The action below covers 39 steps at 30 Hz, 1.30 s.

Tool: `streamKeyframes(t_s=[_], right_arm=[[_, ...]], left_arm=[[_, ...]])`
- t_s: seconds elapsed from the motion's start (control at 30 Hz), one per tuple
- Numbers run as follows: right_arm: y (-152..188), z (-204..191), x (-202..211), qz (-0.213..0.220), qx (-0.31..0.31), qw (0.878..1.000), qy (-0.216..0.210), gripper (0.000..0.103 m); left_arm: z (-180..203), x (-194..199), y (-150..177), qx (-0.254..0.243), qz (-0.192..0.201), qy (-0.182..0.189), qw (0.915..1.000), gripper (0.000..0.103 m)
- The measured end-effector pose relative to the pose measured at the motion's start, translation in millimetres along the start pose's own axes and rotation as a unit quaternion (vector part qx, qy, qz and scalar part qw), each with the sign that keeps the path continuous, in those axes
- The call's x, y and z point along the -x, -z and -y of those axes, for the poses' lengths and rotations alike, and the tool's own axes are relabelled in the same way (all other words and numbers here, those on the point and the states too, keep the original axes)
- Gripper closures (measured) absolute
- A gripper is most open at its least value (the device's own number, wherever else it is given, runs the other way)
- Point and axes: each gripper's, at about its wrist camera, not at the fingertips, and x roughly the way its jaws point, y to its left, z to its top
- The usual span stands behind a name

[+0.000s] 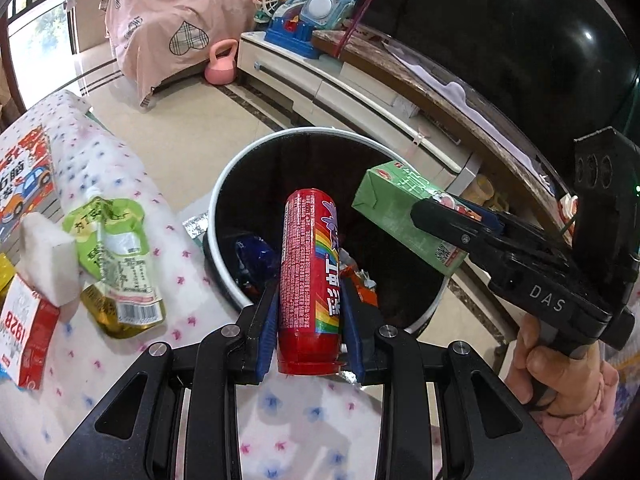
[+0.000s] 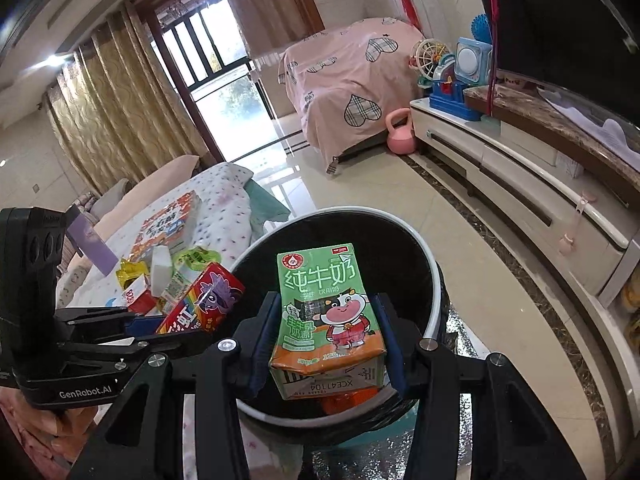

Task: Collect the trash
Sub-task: 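Carry both items over the bin and open both tools to drop them, then grasp the white-red milk box with left tool while right tool grasps the white foam block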

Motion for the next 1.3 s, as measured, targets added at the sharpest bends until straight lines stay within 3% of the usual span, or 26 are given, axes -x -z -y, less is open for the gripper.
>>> streamKeyframes(t_s=[0.23, 0.3, 0.33, 0.37, 0.83, 1.3], right_arm=[[-6, 6, -13, -0.013, 0.001, 1.0, 0.005, 0.055], [-7, 6, -17, -0.017, 0.001, 1.0, 0.008, 0.055], [-7, 7, -19, -0.02, 0.002, 1.0, 0.008, 0.054], [-7, 7, -20, -0.02, 0.001, 1.0, 0.01, 0.054], [11, -14, 5, 0.019, -0.022, 0.999, -0.015, 0.016], [45, -92, -6, -0.009, 0.0, 0.997, -0.079, 0.007]], left_arm=[[-4, -8, -6, 0.008, -0.005, -0.002, 1.0, 0.075], [-5, -7, -6, 0.009, -0.005, -0.001, 0.9999, 0.064], [-5, -6, -5, 0.011, -0.001, -0.004, 0.9999, 0.049], [-6, -4, -5, 0.012, 0.004, -0.004, 0.9999, 0.041], [-59, 43, 57, 0.088, 0.047, -0.023, 0.9948, 0.04], [-134, 96, 137, 0.173, 0.07, -0.068, 0.98, 0.04]])
